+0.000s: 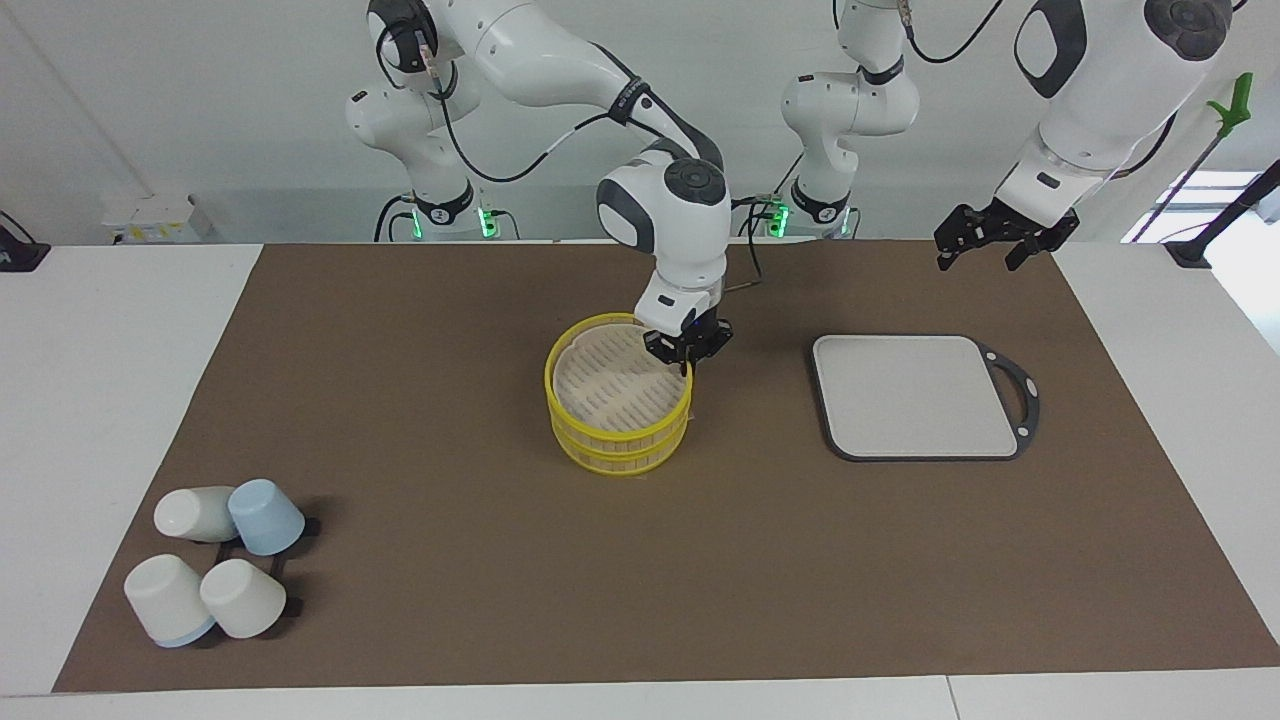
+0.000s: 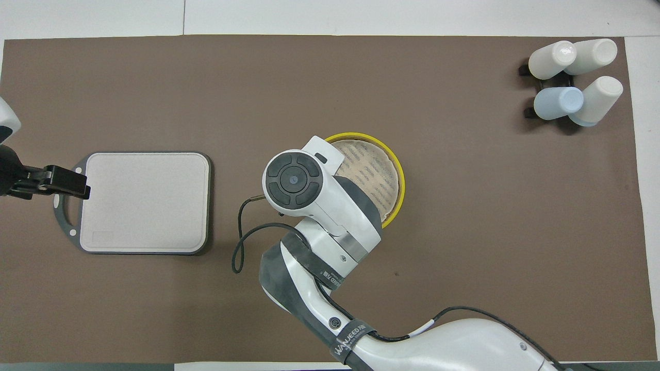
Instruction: Place bun in steamer
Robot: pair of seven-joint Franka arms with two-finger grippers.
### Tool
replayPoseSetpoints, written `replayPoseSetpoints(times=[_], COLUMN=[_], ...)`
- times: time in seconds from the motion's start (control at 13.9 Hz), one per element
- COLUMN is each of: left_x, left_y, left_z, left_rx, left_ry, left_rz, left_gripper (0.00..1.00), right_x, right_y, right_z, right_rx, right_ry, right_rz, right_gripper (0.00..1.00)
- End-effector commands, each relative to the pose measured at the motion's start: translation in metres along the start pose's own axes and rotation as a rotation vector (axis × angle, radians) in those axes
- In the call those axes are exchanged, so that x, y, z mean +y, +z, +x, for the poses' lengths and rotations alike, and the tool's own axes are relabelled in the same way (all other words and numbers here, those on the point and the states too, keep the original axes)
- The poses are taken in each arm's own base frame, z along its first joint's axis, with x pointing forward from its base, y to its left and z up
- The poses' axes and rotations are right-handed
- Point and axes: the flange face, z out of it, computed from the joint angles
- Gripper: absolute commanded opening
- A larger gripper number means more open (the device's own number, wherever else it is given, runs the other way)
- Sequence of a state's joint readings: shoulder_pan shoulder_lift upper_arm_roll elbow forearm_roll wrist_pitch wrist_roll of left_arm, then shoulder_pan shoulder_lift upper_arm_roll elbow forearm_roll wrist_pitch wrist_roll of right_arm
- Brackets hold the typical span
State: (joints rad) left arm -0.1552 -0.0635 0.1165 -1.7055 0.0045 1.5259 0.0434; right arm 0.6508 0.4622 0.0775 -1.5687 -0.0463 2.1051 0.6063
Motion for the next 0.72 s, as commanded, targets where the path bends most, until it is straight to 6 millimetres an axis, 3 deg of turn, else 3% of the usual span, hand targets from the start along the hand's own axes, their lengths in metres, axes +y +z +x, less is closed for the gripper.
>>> replayPoseSetpoints(times=[0.0, 0.07, 0.14, 0.22, 0.36, 0.5, 0.65], left_x=[0.001, 0.002, 0.003, 0.001, -0.002, -0.003, -0.004], left_y=[-0.006, -0.009, -0.01, -0.01, -0.019, -0.024, -0.018], left_z=[0.007, 0.007, 0.007, 0.007, 0.003, 0.0, 0.001], left_rx=[-0.024, -0.02, -0.018, -0.015, 0.014, 0.047, 0.059], left_ry=[0.02, 0.021, 0.022, 0.019, 0.012, 0.009, 0.01], left_rz=[0.024, 0.023, 0.018, 0.016, 0.009, 0.005, 0.003], left_gripper=[1.0, 1.0, 1.0, 1.0, 1.0, 1.0, 1.0], right_x=[0.0, 0.003, 0.001, 0.001, -0.001, 0.004, 0.032], right_y=[-0.002, 0.002, 0.003, 0.001, -0.007, -0.027, -0.052], right_z=[-0.011, -0.012, -0.013, -0.012, -0.009, 0.0, 0.014], right_rx=[0.002, 0.004, 0.008, 0.01, 0.018, 0.005, -0.031], right_ry=[0.028, 0.029, 0.026, 0.026, 0.028, 0.037, 0.05], right_rz=[0.025, 0.026, 0.03, 0.03, 0.035, 0.018, -0.052], right_gripper=[0.0, 0.0, 0.59, 1.0, 1.0, 1.0, 1.0])
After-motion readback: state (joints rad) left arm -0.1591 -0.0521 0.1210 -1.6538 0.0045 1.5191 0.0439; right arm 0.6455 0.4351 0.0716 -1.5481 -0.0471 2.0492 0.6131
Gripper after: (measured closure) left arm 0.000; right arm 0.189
